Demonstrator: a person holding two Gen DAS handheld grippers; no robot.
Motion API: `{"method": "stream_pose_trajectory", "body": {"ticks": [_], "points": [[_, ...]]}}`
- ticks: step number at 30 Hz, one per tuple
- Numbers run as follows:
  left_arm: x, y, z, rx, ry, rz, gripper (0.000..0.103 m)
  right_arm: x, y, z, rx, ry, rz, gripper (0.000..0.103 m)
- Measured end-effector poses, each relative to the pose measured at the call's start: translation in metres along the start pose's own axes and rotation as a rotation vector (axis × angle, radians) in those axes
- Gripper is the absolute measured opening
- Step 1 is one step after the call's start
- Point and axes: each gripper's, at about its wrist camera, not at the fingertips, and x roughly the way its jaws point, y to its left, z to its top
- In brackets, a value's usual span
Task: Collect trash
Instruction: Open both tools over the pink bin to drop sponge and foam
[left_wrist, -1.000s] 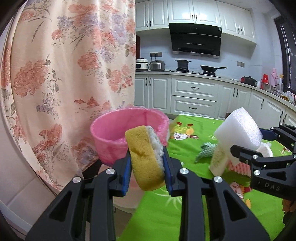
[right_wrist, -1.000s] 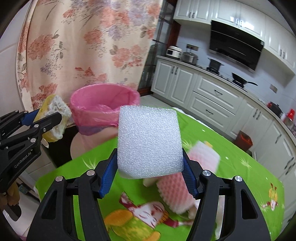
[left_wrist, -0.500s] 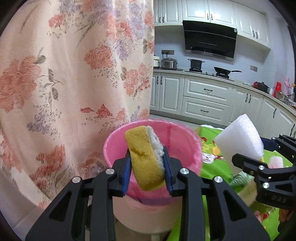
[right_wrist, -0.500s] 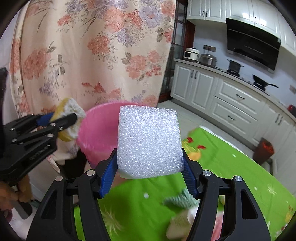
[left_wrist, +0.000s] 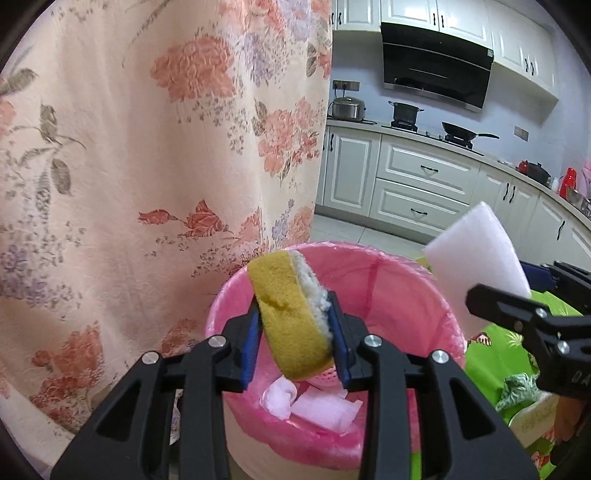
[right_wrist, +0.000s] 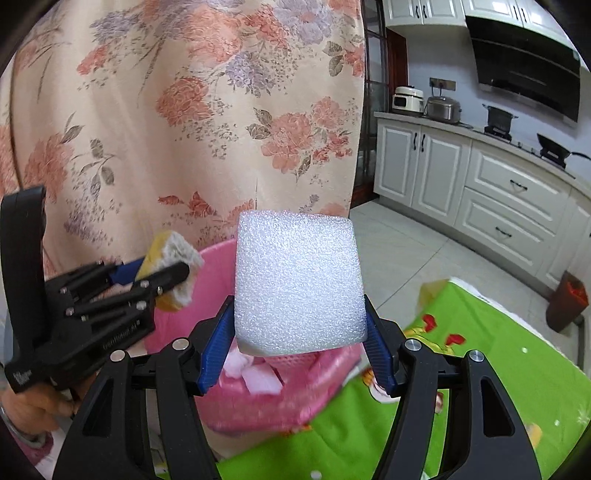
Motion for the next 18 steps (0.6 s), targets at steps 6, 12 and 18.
{"method": "stream_pose_trajectory", "body": {"ticks": [6,12,18], "points": [[0.013,0.006,-0.004,0.002,-0.006,-0.013,0.065,0.021,-0.004,0.002,0.005,0.007,0.021,0.075],[0.0,0.015,-0.012,0.005,-0.019,0.023,0.07,0.006,-0.012,-0.005,0.012,-0.019,0.003,0.075],[-0.029,0.016,-0.018,-0.022,-0.052,0.013,0.089,-0.023,-0.013,-0.012,0.006,-0.042,-0.017,0.075]]}}
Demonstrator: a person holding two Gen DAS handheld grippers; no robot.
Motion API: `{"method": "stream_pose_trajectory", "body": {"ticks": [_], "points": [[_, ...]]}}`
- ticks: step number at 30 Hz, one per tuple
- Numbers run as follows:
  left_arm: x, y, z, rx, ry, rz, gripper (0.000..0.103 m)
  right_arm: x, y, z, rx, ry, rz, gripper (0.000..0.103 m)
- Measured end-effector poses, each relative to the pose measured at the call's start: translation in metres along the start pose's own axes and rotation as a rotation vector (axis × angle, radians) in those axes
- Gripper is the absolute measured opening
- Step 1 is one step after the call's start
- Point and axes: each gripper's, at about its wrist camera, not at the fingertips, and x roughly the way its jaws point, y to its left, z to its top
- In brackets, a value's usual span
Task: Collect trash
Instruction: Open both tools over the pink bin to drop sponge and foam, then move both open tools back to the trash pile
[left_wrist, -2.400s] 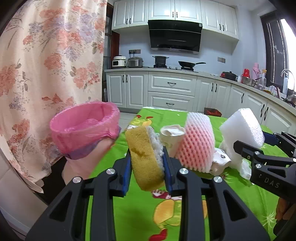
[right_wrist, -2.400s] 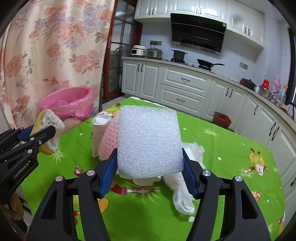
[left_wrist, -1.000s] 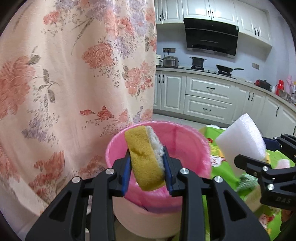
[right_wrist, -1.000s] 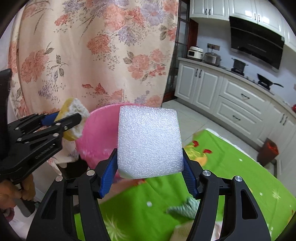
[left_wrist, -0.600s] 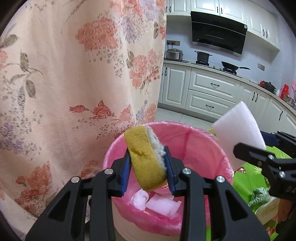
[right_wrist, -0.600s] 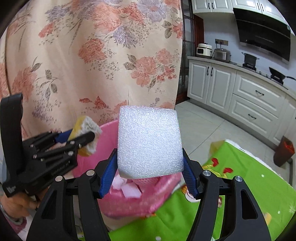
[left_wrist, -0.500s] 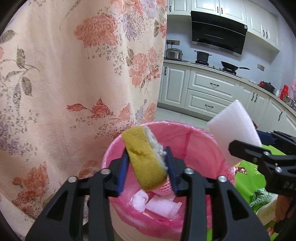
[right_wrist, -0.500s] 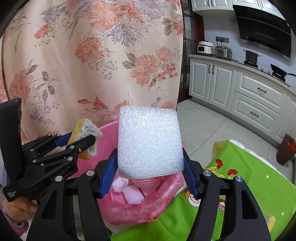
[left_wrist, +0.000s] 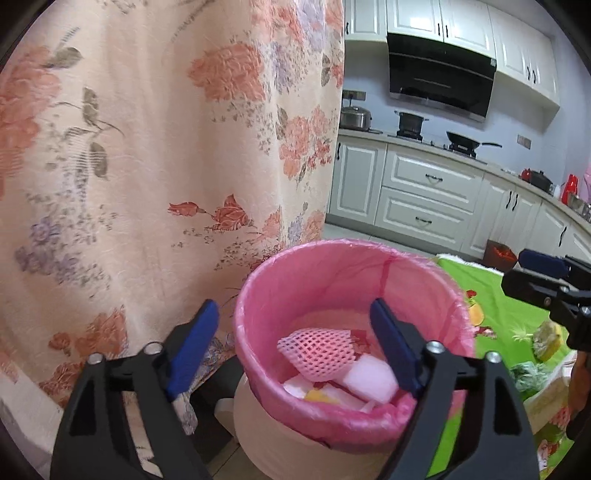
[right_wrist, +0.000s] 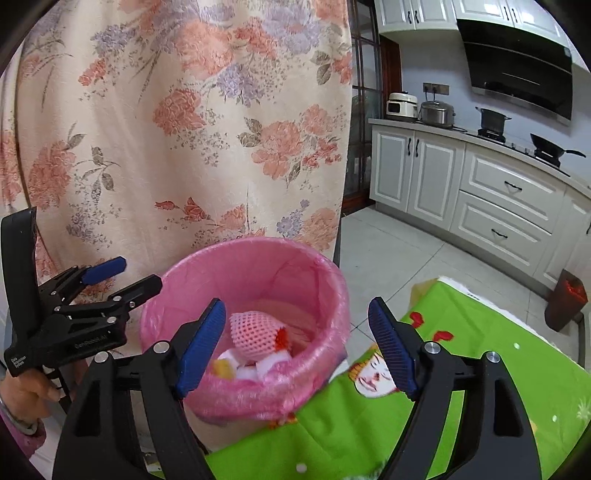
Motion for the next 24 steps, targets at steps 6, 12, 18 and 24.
{"method": "stream_pose_trajectory", "body": {"ticks": [6,12,18,24], "points": [[-0.036,-0.025,-0.005,-0.004,-0.028,-0.023,0.098,-0.061,-0.002,-0.02,0.02,-0.062,-0.049,0.077],[-0.071,-0.069,-0.024,0.03,-0.054,-0.041,0.098,-0.126,-0.016,-0.056,0.057,-0.112,-0.142,0.081],[-0.095,-0.103,-0.048,0.008,-0.078,-0.106,0.098,-0.175,-0.043,-0.101,0.113,-0.104,-0.233,0.082],[-0.101,-0.141,-0.065,0.04,-0.054,-0.157,0.098,-0.209,-0.072,-0.147,0.187,-0.076,-0.314,0.082]]}}
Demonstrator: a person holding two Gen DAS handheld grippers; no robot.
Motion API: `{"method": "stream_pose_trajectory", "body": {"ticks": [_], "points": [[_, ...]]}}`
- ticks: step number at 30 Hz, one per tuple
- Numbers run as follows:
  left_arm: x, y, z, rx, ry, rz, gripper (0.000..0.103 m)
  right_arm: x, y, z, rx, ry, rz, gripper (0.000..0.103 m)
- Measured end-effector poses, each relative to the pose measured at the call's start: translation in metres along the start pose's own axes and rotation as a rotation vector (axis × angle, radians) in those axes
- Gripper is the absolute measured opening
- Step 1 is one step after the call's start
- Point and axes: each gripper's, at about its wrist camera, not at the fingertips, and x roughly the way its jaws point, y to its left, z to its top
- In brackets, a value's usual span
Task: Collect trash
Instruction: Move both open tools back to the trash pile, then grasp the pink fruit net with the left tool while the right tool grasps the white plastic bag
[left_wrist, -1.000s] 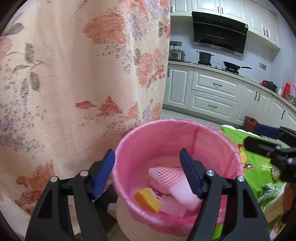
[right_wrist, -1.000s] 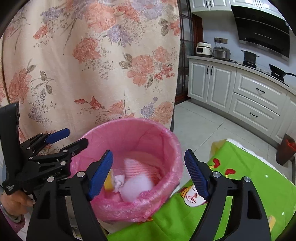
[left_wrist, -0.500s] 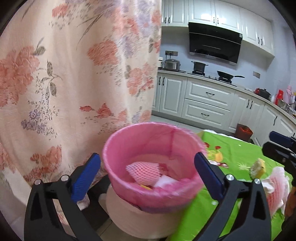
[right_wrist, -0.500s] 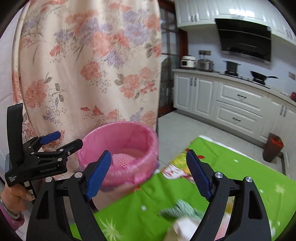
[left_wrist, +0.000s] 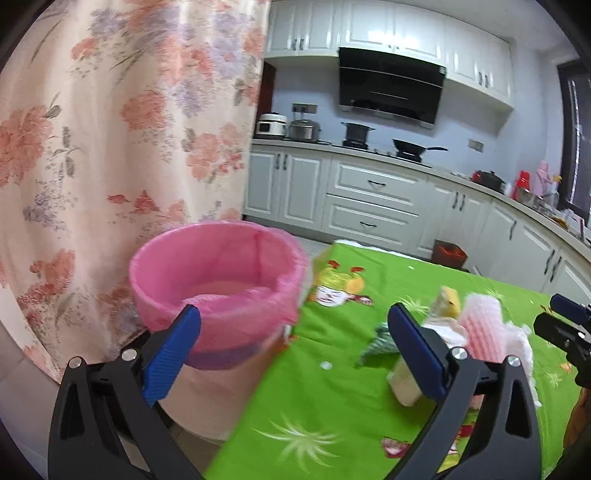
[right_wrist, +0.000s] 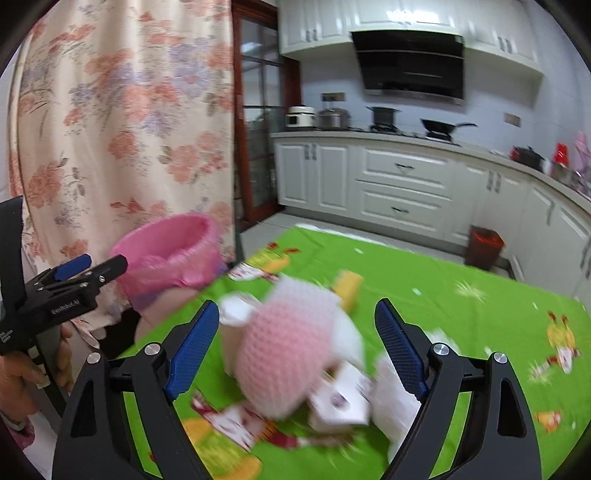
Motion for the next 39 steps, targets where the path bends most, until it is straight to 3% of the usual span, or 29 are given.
{"method": "stream_pose_trajectory", "body": {"ticks": [12,17,26,31,34,36,38,39], "points": [[0.003,-0.081,-0.037,0.11,0.086,-0.161,0.098,-0.016,-0.06,-0.056,0.085,0.064,-0.117,0.082],[0.003,-0.11,-0.052,0.17,0.091,-0.193,0.098,-0.009,-0.08,-0.069,0.122,0.098,-0.145,0.081],[0.011,-0.138,-0.063,0.209,0.11,-0.254,0.098,0.025,-0.1,-0.071,0.164,0.135,-0.124,0.081],[0.015,-0.15,-0.069,0.245,0.122,-0.276,0.09,0.05,-0.104,-0.067,0.191,0.183,-0.085,0.079],[0.019,-0.151,-0.071,0.246,0.134,-0.277,0.088,0.06,-0.104,-0.069,0.208,0.206,-0.047,0.072],[0.022,-0.153,-0.071,0.241,0.144,-0.284,0.084,0.063,-0.104,-0.072,0.205,0.218,-0.034,0.061],[0.024,-0.156,-0.07,0.248,0.145,-0.288,0.082,0.061,-0.106,-0.073,0.222,0.212,0.003,0.038],[0.024,-0.16,-0.07,0.254,0.142,-0.288,0.081,0.059,-0.106,-0.073,0.214,0.206,0.002,0.035]]}}
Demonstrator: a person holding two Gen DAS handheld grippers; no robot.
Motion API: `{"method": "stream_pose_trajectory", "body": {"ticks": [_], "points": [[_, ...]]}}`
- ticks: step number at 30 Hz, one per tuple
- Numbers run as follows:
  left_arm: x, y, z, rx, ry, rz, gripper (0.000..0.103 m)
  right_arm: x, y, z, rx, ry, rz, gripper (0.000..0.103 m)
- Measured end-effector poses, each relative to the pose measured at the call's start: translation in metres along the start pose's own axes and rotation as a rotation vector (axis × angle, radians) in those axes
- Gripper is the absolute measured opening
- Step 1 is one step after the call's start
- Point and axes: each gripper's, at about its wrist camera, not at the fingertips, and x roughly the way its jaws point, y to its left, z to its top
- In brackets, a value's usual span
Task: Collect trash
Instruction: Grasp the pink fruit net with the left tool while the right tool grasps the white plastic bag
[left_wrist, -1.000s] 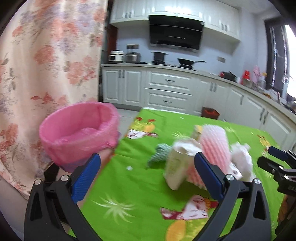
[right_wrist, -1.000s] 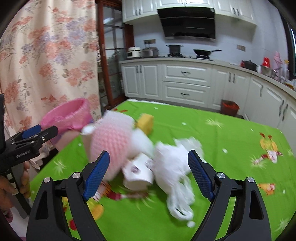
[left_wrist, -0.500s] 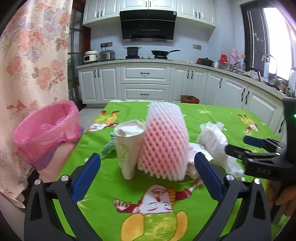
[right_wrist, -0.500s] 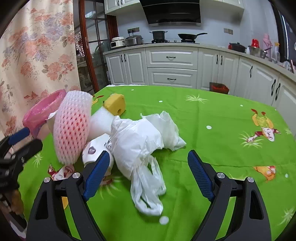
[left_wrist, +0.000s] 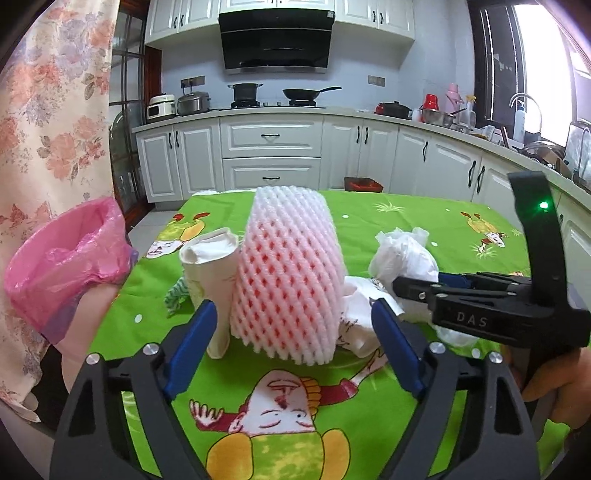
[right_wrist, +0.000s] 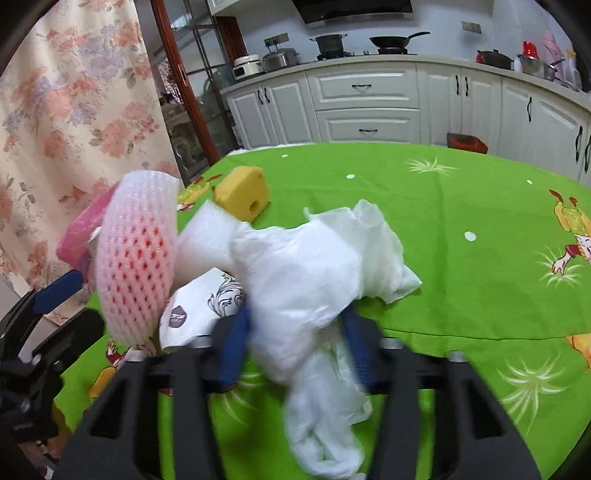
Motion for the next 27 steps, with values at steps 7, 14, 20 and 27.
{"method": "stream_pose_trajectory", "body": {"ticks": [7,14,20,27], "points": [[0.014,-0.014,0.009,0.056,-0.017,0.038,0.075,-0.03,-0.011,-0.012,-0.014,-0.045,-0.019,0.025],[0.044,-0.011,0.012,0.059,0.035,0.104,0.068,-0.053,-0.021,-0.02,0.001,-0.065,-0.04,0.025],[0.043,-0.011,0.012,0.076,0.033,0.08,0.028,-0.061,-0.018,-0.025,-0.009,-0.074,-0.04,0.025],[0.016,-0.013,0.009,0.048,-0.003,0.058,0.026,-0.072,-0.007,-0.025,-0.027,-0.097,-0.042,0.025]]}}
